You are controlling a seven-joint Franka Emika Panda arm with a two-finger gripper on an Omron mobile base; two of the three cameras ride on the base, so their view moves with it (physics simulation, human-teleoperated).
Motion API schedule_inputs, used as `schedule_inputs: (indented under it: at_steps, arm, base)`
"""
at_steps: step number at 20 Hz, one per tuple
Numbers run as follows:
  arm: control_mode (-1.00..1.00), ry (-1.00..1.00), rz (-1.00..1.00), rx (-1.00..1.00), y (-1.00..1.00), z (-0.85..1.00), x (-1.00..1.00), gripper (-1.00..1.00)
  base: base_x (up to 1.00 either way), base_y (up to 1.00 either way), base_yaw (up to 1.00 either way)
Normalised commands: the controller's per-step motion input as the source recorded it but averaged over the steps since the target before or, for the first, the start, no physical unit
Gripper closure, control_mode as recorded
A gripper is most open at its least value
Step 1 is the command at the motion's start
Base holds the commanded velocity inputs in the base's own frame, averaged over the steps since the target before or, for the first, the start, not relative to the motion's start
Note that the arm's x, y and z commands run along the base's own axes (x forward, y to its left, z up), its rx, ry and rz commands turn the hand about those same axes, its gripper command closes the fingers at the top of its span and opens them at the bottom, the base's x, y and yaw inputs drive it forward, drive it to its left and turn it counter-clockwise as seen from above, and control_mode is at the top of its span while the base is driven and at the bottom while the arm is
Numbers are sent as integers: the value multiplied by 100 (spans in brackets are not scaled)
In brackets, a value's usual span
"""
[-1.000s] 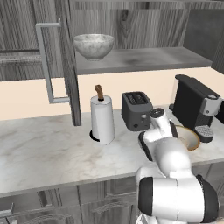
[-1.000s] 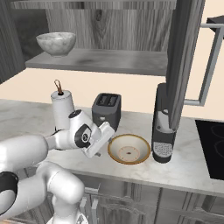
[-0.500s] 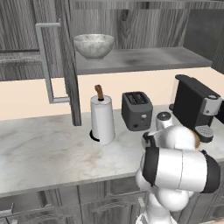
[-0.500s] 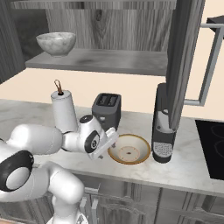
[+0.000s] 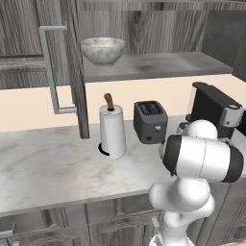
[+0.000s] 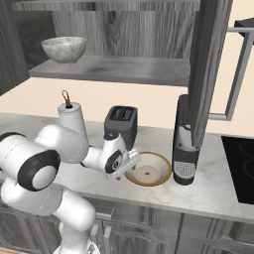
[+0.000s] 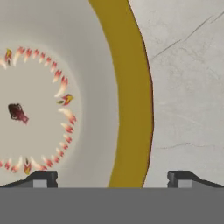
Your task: Open the cabinet. Pick the bowls from the counter and place them in the cabinet. Then close the cabinet.
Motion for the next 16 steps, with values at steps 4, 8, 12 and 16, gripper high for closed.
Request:
schedule_inputs:
  at_steps: [4, 8, 12, 16]
  arm:
    - [-100, -9, -7, 0, 0, -52, 0, -100]
    - [-100, -10, -9, 0, 0, -44, 0, -100]
    - [-100, -18, -8, 0, 0, -42, 0, 100]
    - [-100, -31, -7, 0, 0, -33, 0, 100]
  base:
    - [0, 0, 0]
    - [0, 0, 0]
    - [0, 0, 0]
    - [0, 0, 0]
